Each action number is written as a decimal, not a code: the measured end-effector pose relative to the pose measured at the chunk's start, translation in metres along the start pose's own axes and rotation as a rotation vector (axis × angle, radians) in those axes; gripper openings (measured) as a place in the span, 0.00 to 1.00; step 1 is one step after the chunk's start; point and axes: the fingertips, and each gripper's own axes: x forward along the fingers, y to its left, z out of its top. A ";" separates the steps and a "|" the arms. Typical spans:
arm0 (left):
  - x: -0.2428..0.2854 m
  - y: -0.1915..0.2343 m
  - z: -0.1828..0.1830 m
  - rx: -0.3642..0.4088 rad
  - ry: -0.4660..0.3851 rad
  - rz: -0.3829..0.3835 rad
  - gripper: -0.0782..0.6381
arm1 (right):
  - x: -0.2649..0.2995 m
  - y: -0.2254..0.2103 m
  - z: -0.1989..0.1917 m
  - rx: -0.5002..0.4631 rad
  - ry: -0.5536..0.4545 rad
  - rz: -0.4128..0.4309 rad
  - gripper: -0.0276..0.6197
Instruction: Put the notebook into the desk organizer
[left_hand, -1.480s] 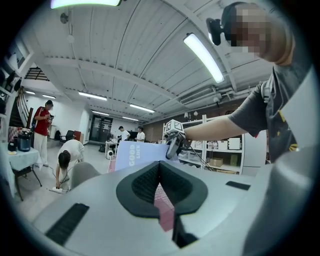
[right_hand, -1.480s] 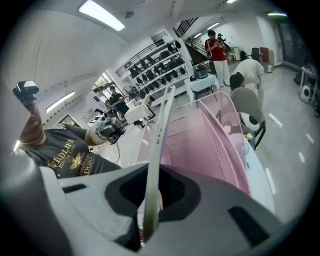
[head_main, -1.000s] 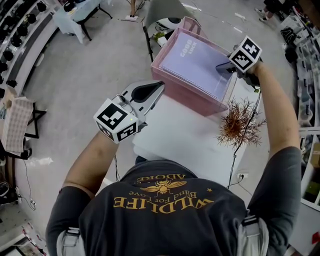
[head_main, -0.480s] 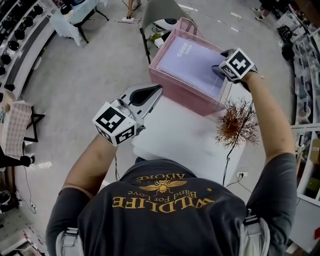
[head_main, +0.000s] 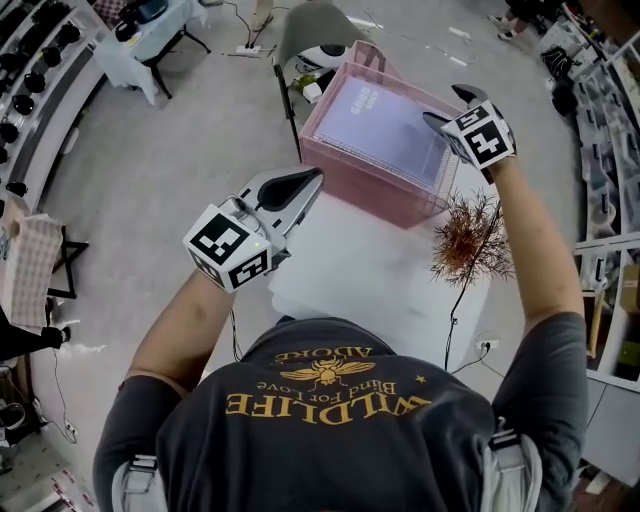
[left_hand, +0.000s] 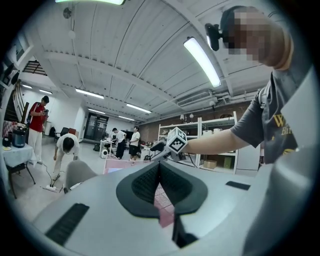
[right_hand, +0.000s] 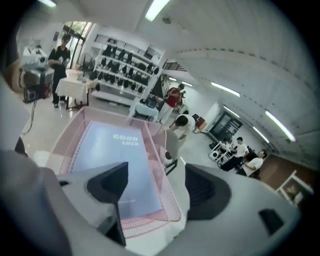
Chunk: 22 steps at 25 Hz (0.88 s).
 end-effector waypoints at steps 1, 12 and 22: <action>-0.002 -0.001 0.002 0.000 -0.005 -0.005 0.11 | -0.010 -0.005 0.006 0.053 -0.039 0.000 0.57; -0.052 -0.019 0.032 -0.015 -0.055 -0.112 0.11 | -0.193 0.008 0.068 0.509 -0.554 -0.050 0.57; -0.116 -0.048 0.034 -0.014 -0.057 -0.202 0.11 | -0.295 0.129 0.024 0.670 -0.614 -0.138 0.42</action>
